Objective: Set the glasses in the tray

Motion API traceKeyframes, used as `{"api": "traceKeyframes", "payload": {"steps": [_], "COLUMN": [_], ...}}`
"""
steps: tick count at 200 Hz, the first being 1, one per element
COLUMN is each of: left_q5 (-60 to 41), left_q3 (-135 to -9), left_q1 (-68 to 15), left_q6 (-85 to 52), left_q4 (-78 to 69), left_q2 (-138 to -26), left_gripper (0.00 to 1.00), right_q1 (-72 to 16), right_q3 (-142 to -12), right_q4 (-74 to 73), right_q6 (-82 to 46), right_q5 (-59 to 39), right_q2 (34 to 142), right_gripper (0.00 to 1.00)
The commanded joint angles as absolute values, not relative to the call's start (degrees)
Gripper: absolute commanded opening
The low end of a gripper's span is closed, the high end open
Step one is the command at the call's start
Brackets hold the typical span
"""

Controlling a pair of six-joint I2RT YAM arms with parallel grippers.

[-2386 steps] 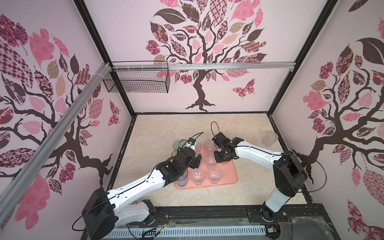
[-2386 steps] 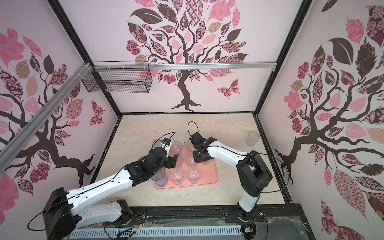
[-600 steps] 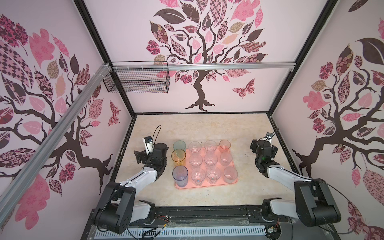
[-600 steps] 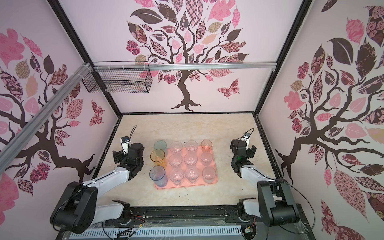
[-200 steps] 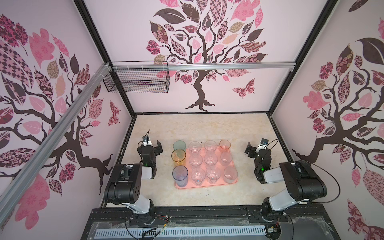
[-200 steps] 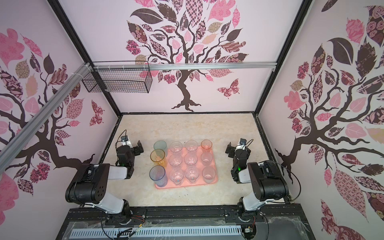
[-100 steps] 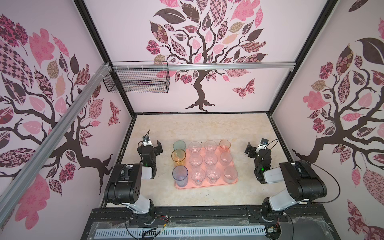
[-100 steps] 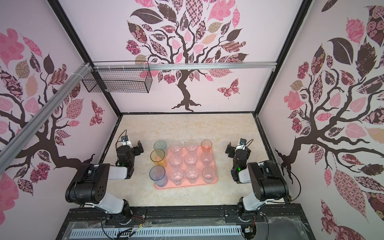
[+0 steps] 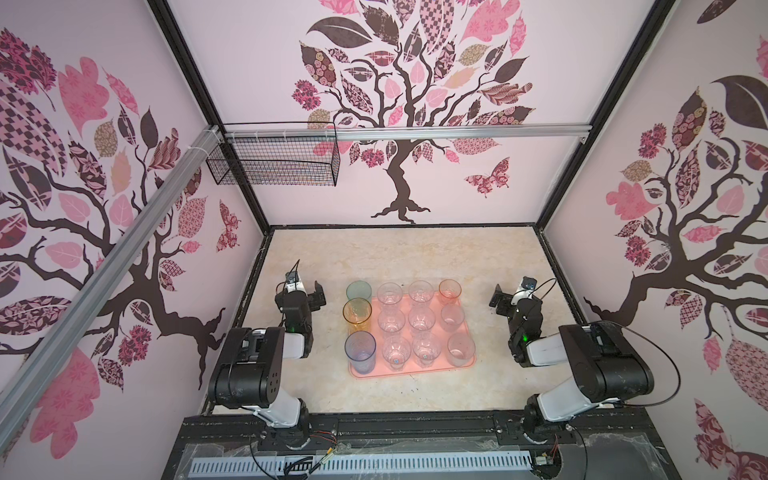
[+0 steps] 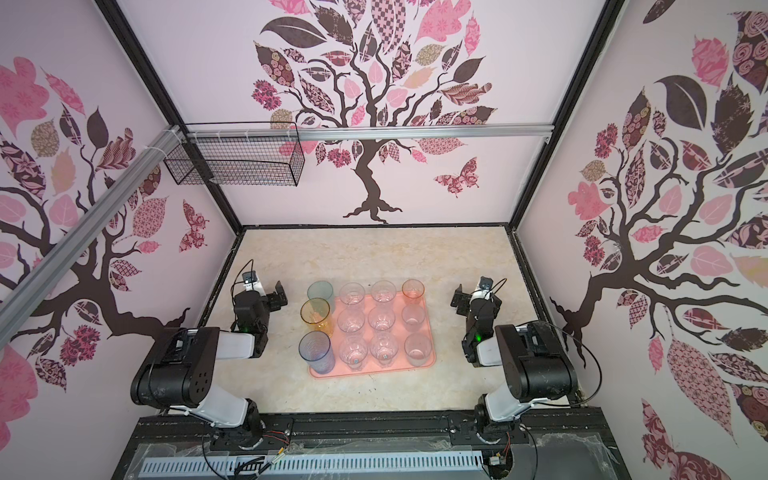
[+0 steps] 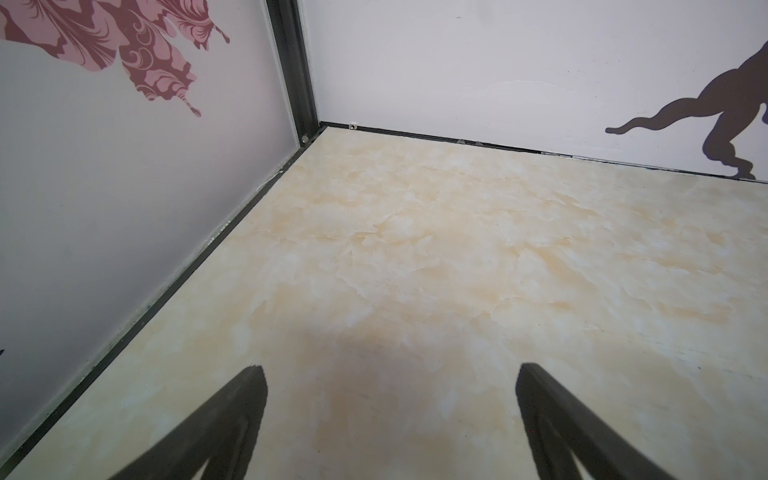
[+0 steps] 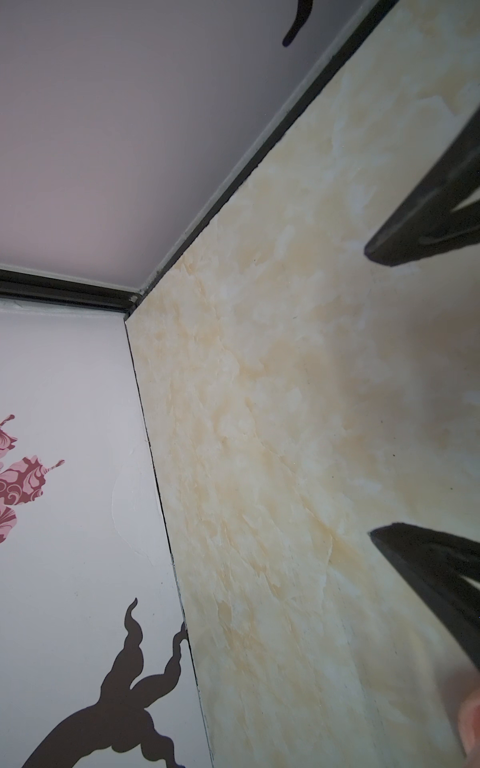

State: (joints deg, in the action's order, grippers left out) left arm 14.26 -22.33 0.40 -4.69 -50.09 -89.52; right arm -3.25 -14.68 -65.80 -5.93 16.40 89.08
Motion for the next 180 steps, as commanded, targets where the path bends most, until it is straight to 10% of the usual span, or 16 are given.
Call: {"api": "traceKeyframes", "payload": {"steps": [1, 180], "left_q5": [13.89, 17.14], "left_q3": [-20.94, -21.61], "left_q1": [0.79, -1.13], "left_q6": [-4.66, -3.91], "left_q4": [-51.39, -50.49], "left_q2": [-88.94, -89.18], "left_gripper": [0.98, 0.98], "right_q1": [-3.27, -3.35], "right_q3": [-15.54, -15.68], "right_q4": [-66.68, -66.42], "right_q6": [-5.27, -5.10], "right_q5": [16.52, 16.61], "right_q2": [88.68, 88.78], "right_gripper": [1.00, 1.00]}}
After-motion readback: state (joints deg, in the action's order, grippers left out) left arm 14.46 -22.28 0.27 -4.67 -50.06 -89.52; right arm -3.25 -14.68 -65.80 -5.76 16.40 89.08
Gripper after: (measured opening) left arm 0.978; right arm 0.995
